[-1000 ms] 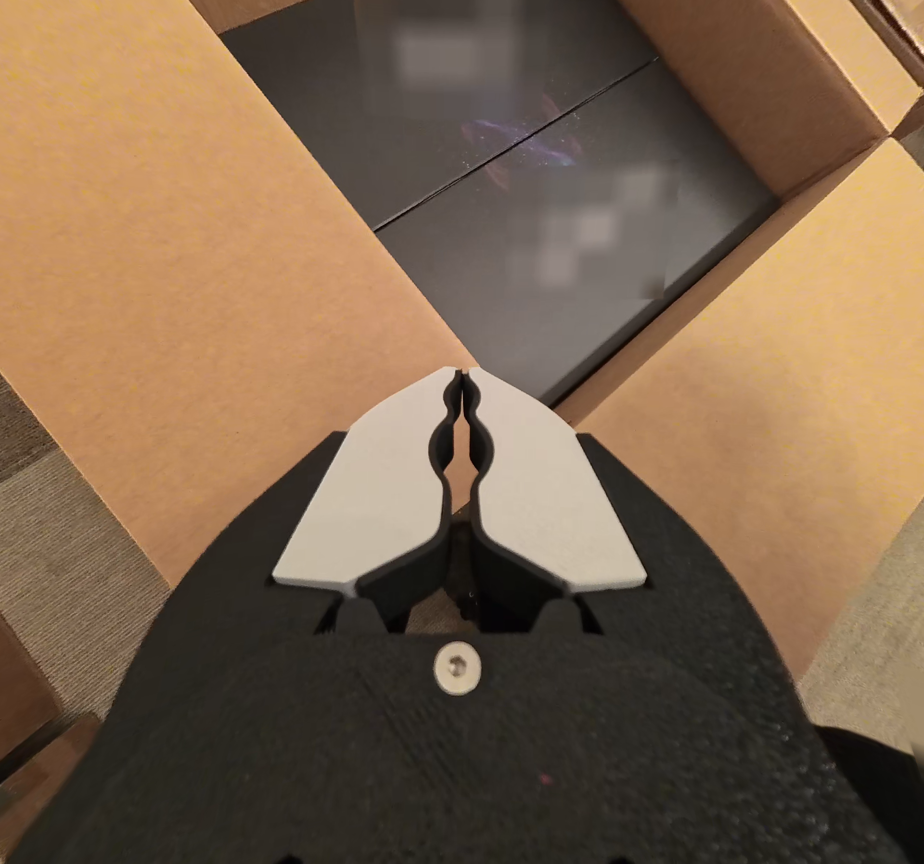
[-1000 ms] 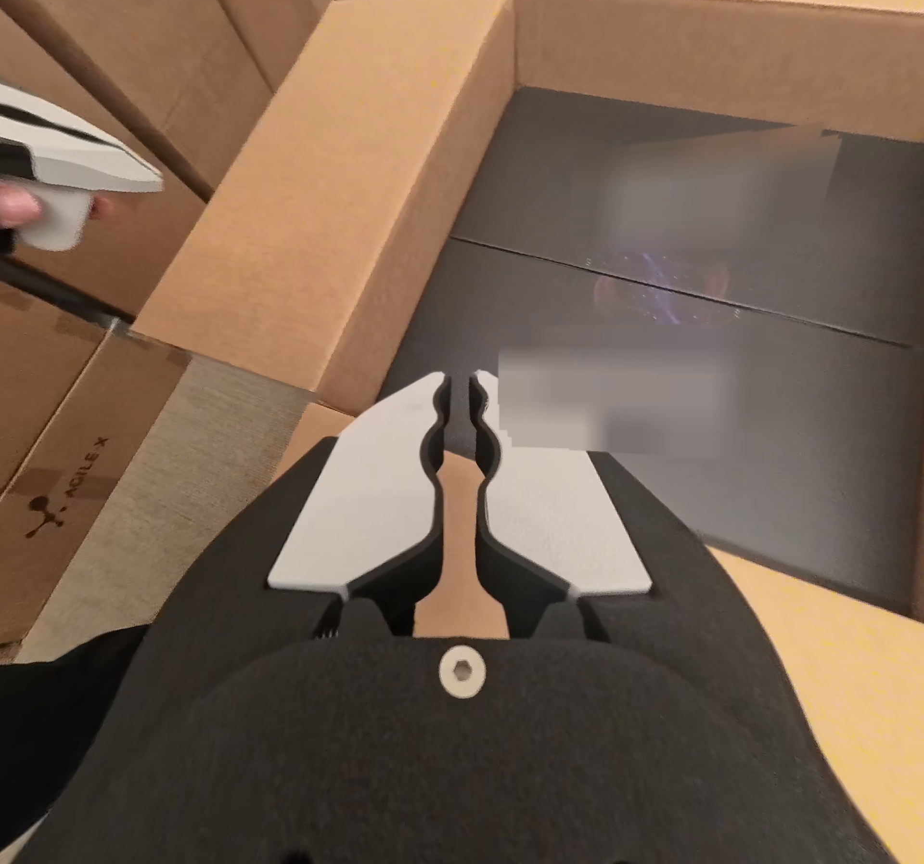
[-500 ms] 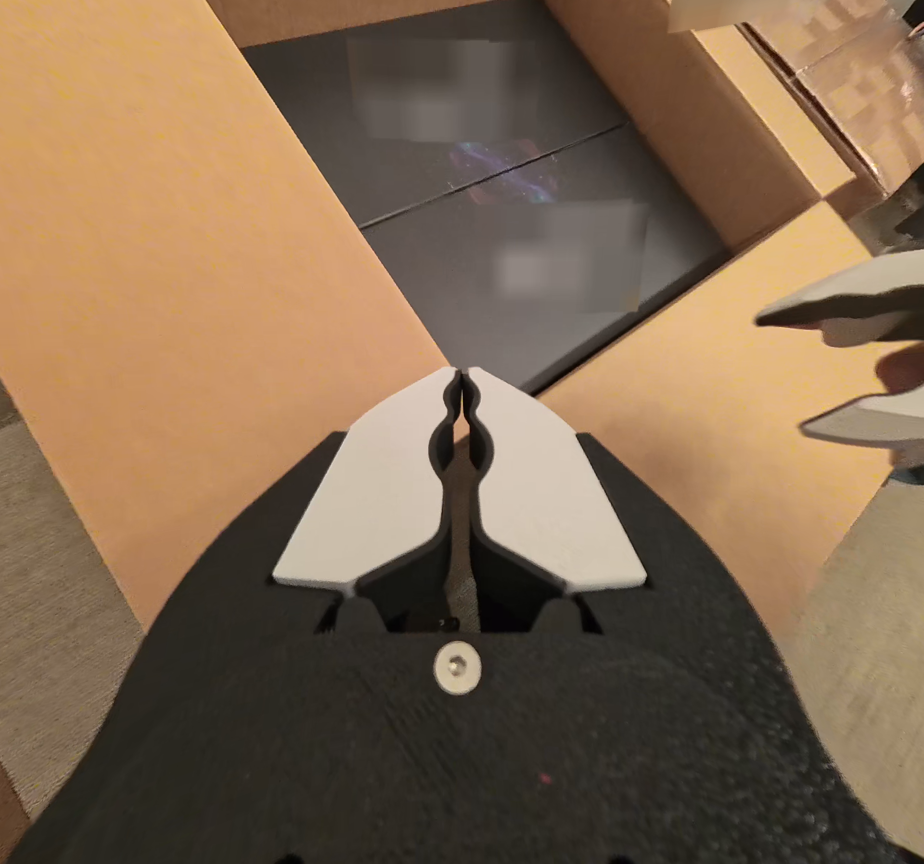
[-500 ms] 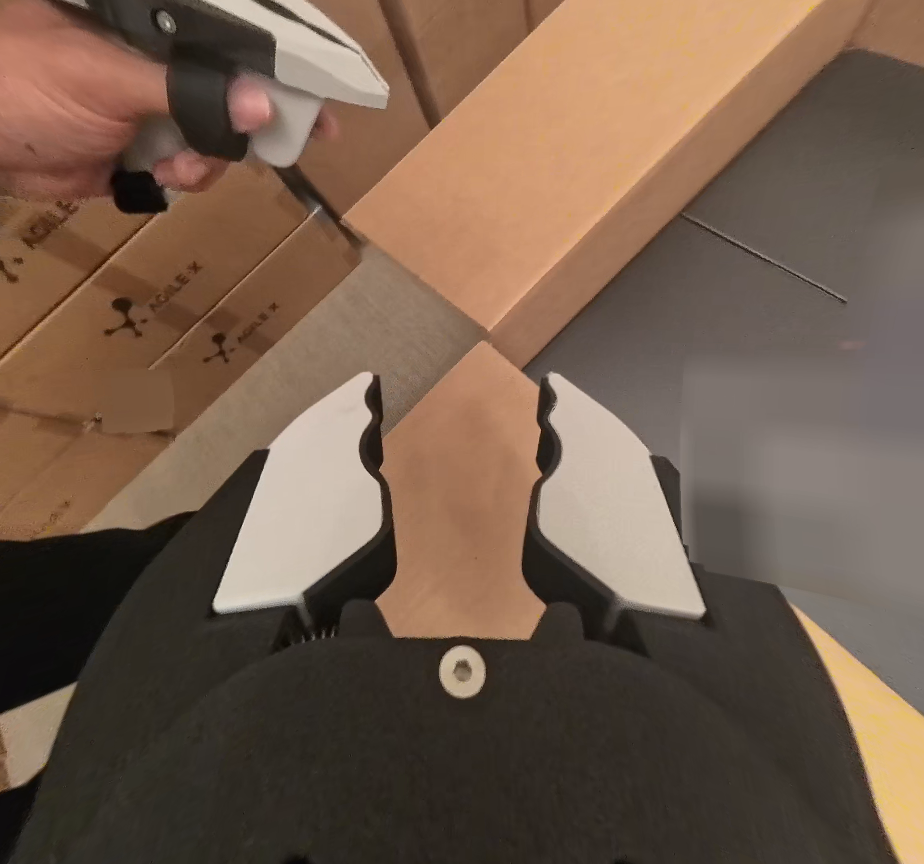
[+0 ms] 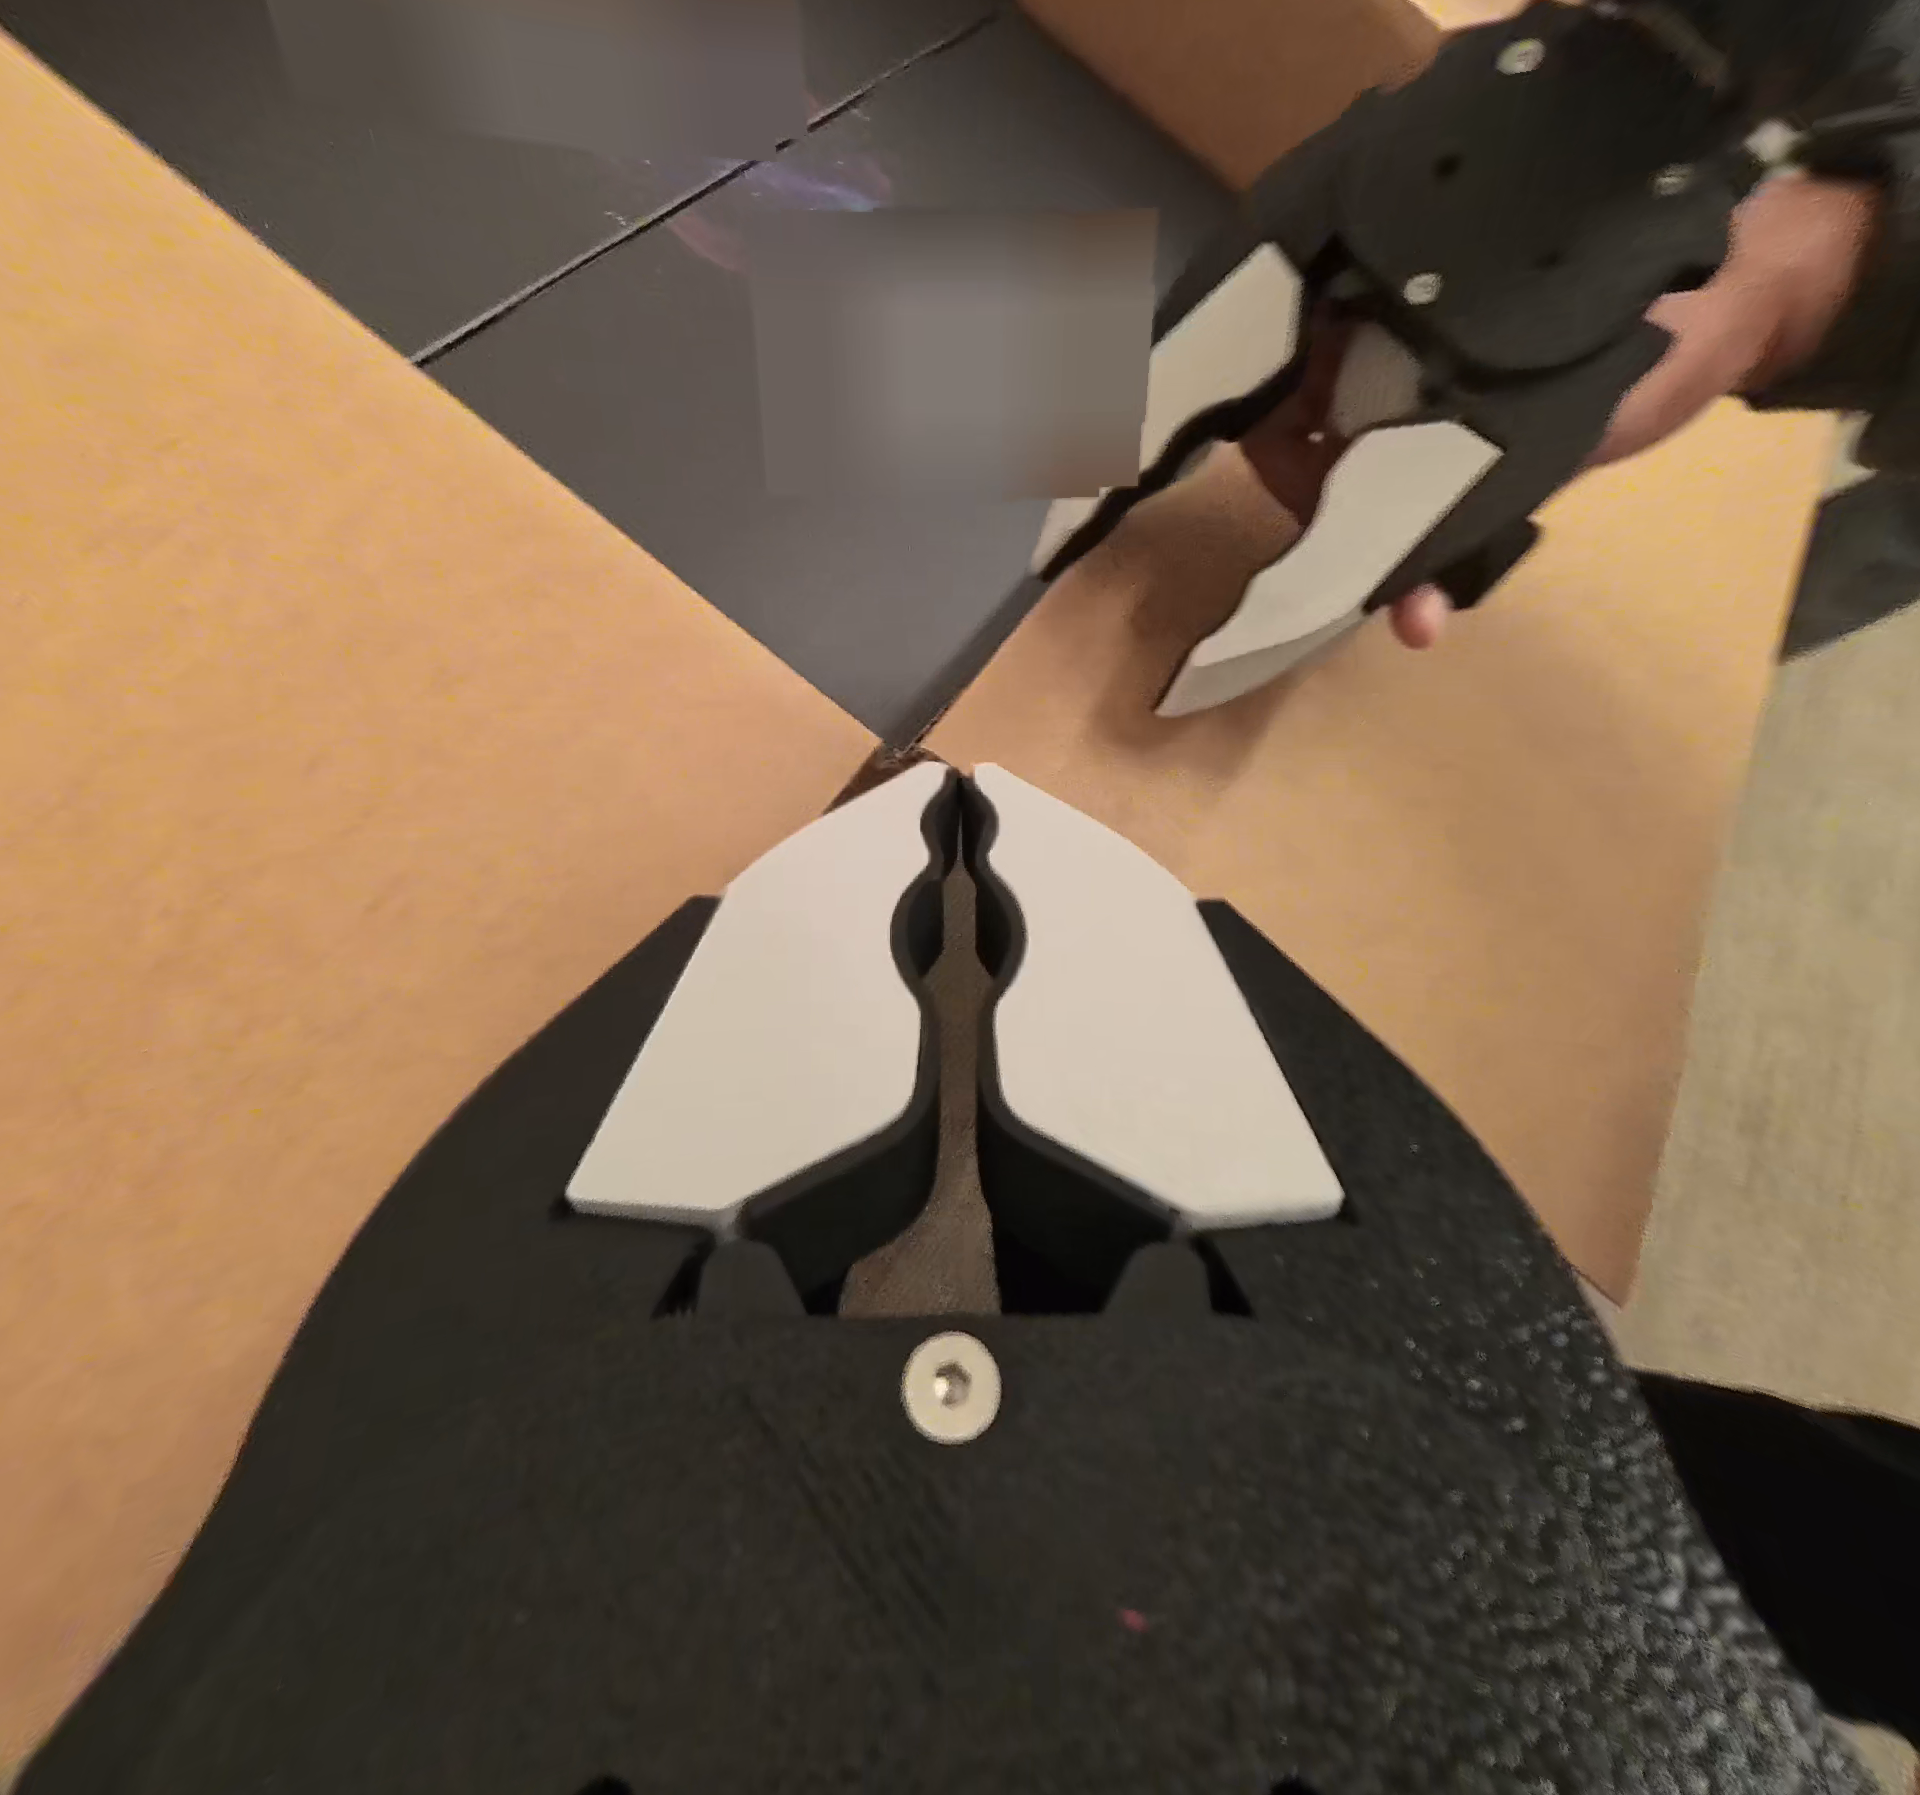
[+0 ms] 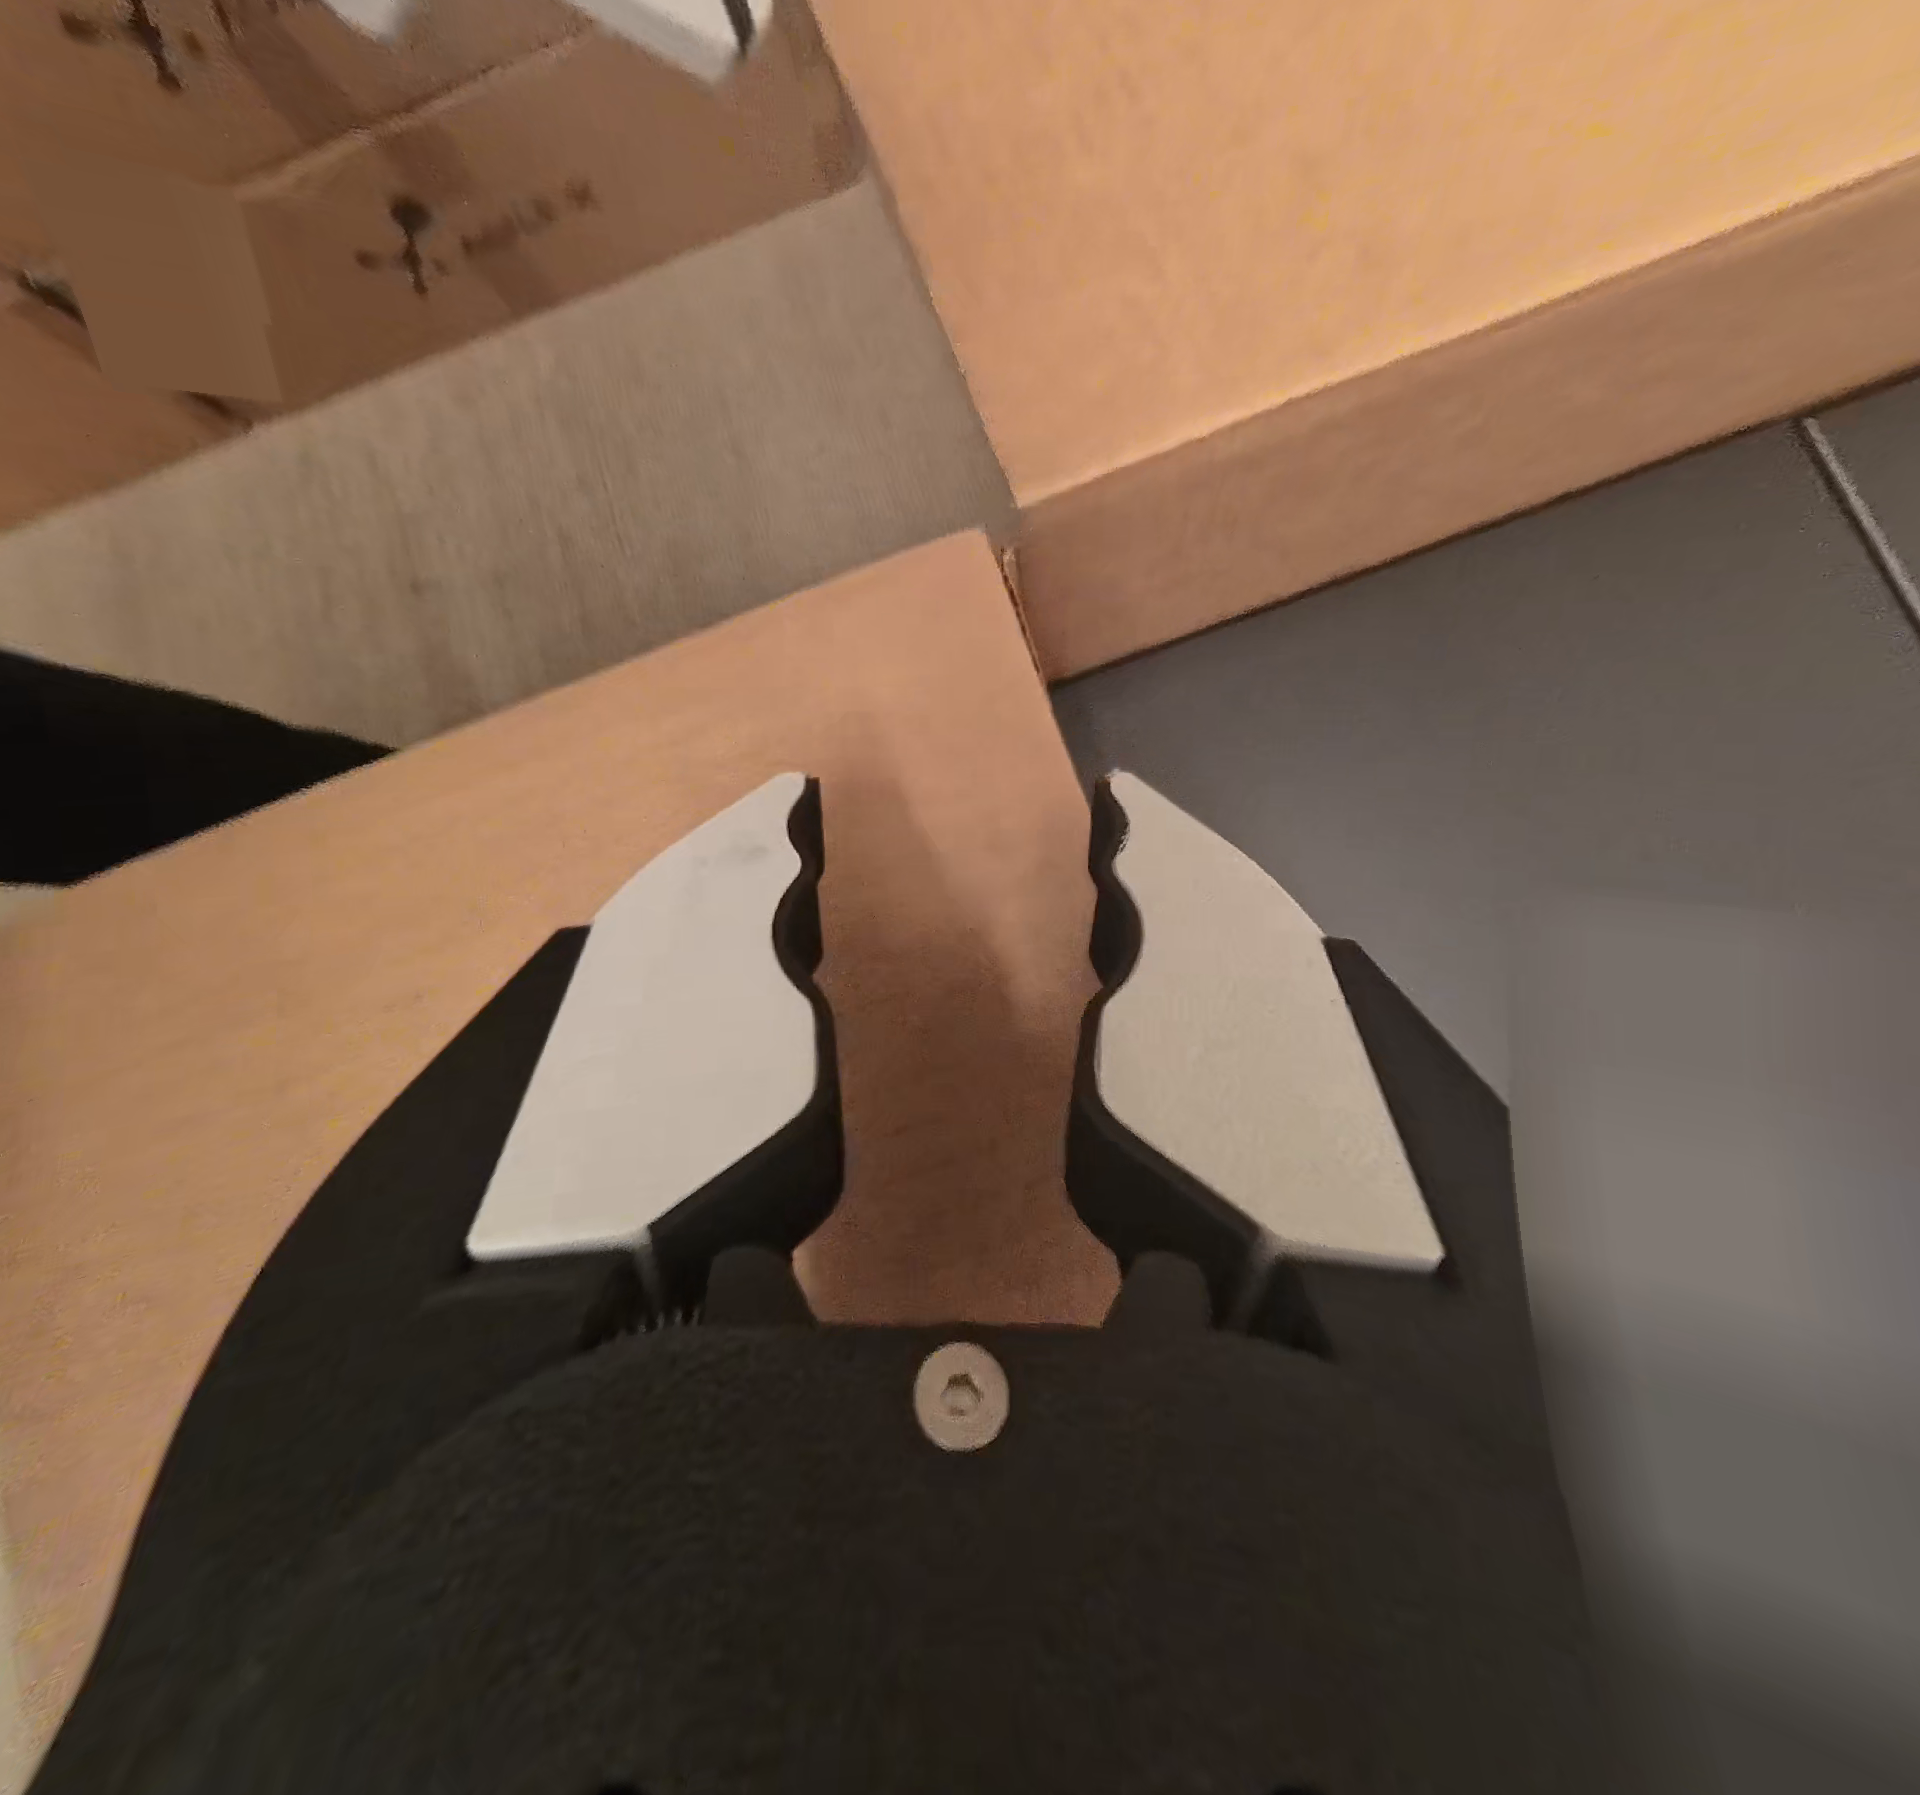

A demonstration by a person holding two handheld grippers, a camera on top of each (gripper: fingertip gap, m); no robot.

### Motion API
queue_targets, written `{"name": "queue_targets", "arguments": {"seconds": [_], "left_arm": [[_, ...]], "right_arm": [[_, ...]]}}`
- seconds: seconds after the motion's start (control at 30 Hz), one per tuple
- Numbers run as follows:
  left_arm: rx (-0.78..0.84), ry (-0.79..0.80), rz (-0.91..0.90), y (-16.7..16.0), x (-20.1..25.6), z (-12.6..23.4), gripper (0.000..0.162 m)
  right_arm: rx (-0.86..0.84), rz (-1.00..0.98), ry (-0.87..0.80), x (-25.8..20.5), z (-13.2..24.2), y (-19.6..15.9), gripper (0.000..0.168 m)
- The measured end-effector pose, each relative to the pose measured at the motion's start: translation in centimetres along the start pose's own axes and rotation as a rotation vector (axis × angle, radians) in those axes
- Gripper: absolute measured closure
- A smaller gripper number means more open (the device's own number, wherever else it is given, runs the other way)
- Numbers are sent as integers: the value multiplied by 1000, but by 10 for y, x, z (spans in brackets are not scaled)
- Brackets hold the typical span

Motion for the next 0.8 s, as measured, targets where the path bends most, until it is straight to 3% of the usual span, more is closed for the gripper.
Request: {"name": "queue_targets", "arguments": {"seconds": [0.1,0.23,0.27,0.5,0.8], "left_arm": [[-38,-69,-22,-3,-7,-11,156],[-102,-140,-93,0,-9,-30,109],[-132,-145,-127,0,-9,-36,105],[-287,-178,-392,-5,-7,-64,110],[-267,-195,-382,-8,6,-87,137]], "right_arm": [[-51,23,42,5,-15,-1,110],[-106,42,73,7,-24,2,111],[-123,56,75,7,-26,3,113],[-154,73,101,6,-31,4,122],[-123,153,-1,-5,-29,0,127]]}}
Point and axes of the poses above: each gripper's, where its closed fingertips meet, z back along the fingers, y out of its top, x = y × z across the jaws, the point moved 9 cm from there along z, back along the fingers, and after that the axes turned 1 degree about -y, right-handed, at the moved point
